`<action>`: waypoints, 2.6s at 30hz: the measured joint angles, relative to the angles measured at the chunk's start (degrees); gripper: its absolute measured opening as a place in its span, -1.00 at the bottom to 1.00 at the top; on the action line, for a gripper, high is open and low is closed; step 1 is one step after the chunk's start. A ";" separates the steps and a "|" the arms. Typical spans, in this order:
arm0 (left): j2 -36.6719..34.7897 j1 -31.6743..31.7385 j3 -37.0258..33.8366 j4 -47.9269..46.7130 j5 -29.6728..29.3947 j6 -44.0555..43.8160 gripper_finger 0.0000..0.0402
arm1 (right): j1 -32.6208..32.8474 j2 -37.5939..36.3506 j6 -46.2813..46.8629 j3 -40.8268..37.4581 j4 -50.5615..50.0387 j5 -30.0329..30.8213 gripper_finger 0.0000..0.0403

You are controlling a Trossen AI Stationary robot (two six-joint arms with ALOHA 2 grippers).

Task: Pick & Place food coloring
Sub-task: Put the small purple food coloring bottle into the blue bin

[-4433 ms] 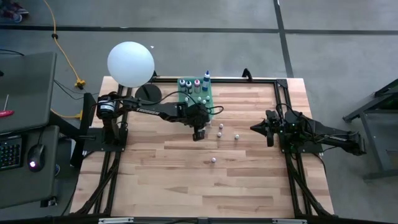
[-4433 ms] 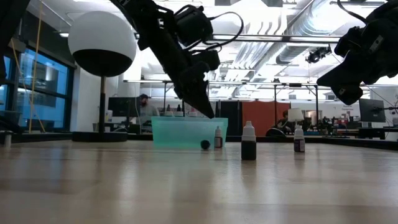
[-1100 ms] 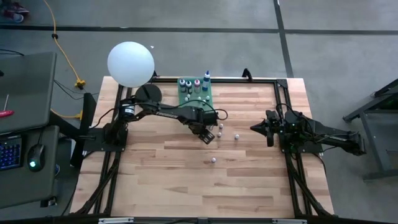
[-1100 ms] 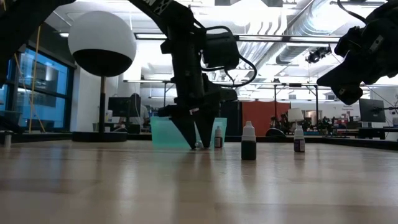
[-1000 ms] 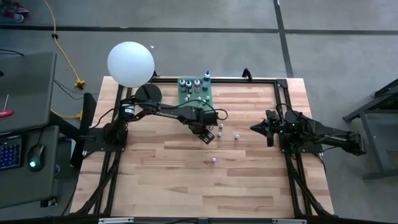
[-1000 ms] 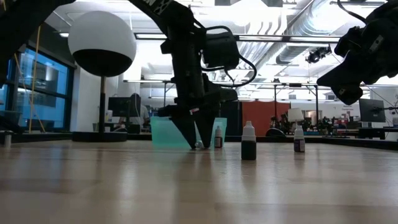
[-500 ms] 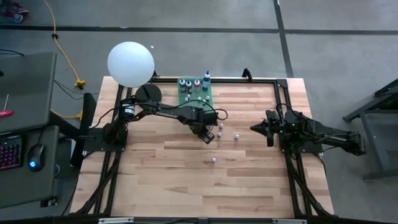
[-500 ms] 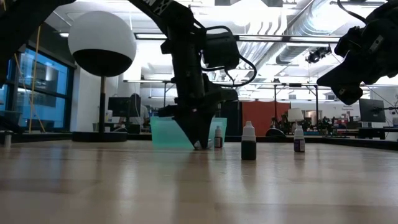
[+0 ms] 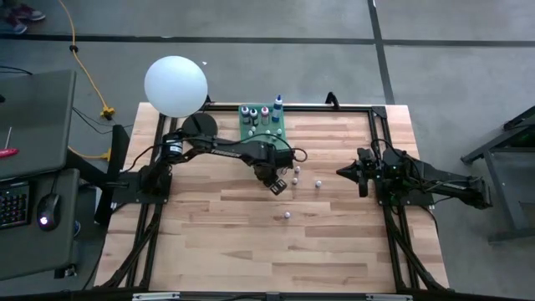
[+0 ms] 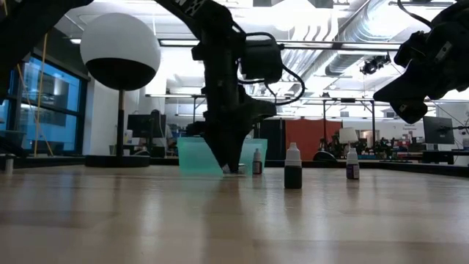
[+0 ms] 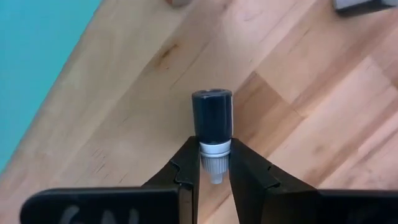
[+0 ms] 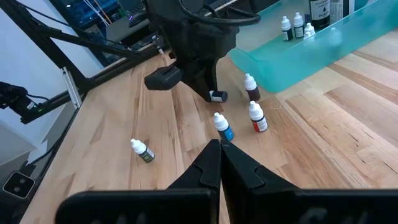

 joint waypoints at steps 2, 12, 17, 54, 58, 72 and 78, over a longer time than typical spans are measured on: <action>0.02 0.00 2.34 -2.42 -0.06 1.39 -0.74 | 0.00 0.00 -0.07 0.00 0.01 -0.02 -1.00; -0.11 -0.75 17.63 -21.41 4.32 10.97 -0.74 | 0.00 0.00 -0.06 0.00 0.00 -0.01 -1.00; -0.24 -0.85 24.97 -33.40 9.43 16.84 -0.74 | -0.01 0.00 -0.03 0.00 0.00 -0.01 -1.00; -0.41 -0.47 31.81 -38.05 -3.16 31.91 -0.74 | -0.01 0.00 -0.07 0.00 0.01 -0.01 -1.00; -0.41 1.30 31.81 -41.38 -3.56 32.19 -0.75 | -0.01 0.00 -0.04 0.00 0.00 -0.01 -1.00; -0.41 12.66 31.79 -41.29 2.30 31.32 -0.75 | -0.02 0.00 -0.04 0.00 0.02 0.00 -1.00; -0.39 15.43 31.79 -38.88 10.92 23.89 -0.75 | 0.00 0.00 -0.07 0.00 0.02 -0.02 -1.00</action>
